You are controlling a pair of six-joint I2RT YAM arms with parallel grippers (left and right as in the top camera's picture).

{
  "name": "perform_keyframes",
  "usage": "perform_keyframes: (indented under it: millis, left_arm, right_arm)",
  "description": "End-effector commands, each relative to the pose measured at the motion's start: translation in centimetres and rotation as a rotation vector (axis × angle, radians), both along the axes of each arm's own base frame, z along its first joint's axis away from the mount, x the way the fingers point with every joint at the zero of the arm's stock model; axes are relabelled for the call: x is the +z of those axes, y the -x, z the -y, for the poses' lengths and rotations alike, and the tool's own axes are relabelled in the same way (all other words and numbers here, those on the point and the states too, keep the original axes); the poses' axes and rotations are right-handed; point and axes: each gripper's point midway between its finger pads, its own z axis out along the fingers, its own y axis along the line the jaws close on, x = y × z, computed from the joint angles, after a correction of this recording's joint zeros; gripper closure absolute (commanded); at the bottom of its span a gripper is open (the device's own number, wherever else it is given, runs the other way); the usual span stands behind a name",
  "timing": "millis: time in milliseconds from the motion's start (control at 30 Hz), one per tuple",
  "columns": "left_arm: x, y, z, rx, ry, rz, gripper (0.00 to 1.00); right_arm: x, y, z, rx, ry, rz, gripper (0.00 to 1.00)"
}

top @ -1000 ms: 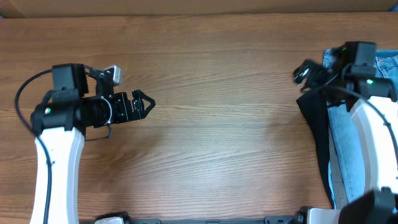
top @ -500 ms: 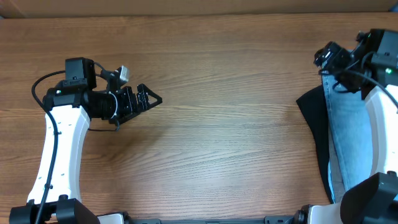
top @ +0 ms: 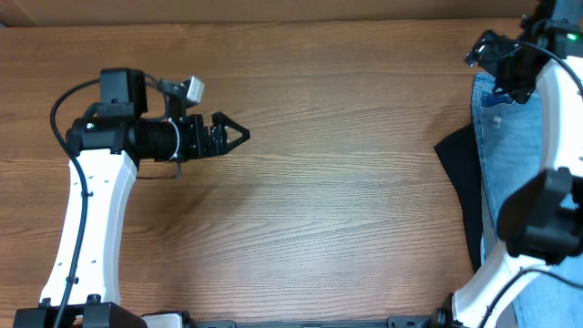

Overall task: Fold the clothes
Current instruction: 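Reach the right gripper to the jeans waistband on the right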

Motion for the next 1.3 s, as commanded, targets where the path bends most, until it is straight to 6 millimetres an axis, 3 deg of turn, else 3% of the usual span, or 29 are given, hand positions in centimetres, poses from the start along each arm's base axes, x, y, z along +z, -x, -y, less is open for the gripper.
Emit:
perform_keyframes:
  millis: [0,133,367,500,533,633,833,1100,1167,1267]
  left_arm:
    - [1.6,-1.2,-0.1,-0.005,-0.169,0.12,0.0]
    - [1.2,-1.3,0.5,-0.02,-0.255,0.142,0.0]
    - [0.5,-1.6,0.3,-0.019,-0.352,0.16,0.0]
    - [0.6,-1.6,0.3,-0.018,-0.352,0.163,0.0]
    - [0.6,-1.6,0.3,-0.018,-0.352,0.163,0.0]
    - [0.6,-1.6,0.3,-0.018,-0.352,0.162,0.0]
    - [0.6,-1.6,0.3,-0.018,-0.352,0.162,0.0]
    - [0.6,-1.6,0.3,-0.018,-0.351,0.162,0.0]
    - [0.6,-1.6,0.3,-0.018,-0.352,0.162,0.0]
    - [0.6,-1.6,0.3,-0.018,-0.352,0.161,0.0]
  right_arm:
    - [-2.9,-1.0,2.3,-0.042,0.1,-0.052,0.0]
    - [-6.0,-1.4,4.4,-0.084,0.191,-0.109,0.0]
    - [-11.9,-1.6,4.2,0.023,0.221,-0.207,0.01]
    - [-14.5,-0.7,5.4,0.002,0.28,-0.288,0.11]
    - [-14.6,-0.6,5.4,0.001,0.282,-0.294,0.14]
    - [-15.4,-0.3,5.5,0.0,0.287,-0.315,0.36]
    - [-16.7,0.7,6.4,-0.021,0.337,-0.371,0.47]
    - [-17.4,1.7,7.1,-0.031,0.378,-0.421,0.76]
    - [-17.3,2.1,7.1,-0.064,0.369,-0.434,0.96]
    - [-16.3,2.2,7.1,-0.103,0.345,-0.426,0.96]
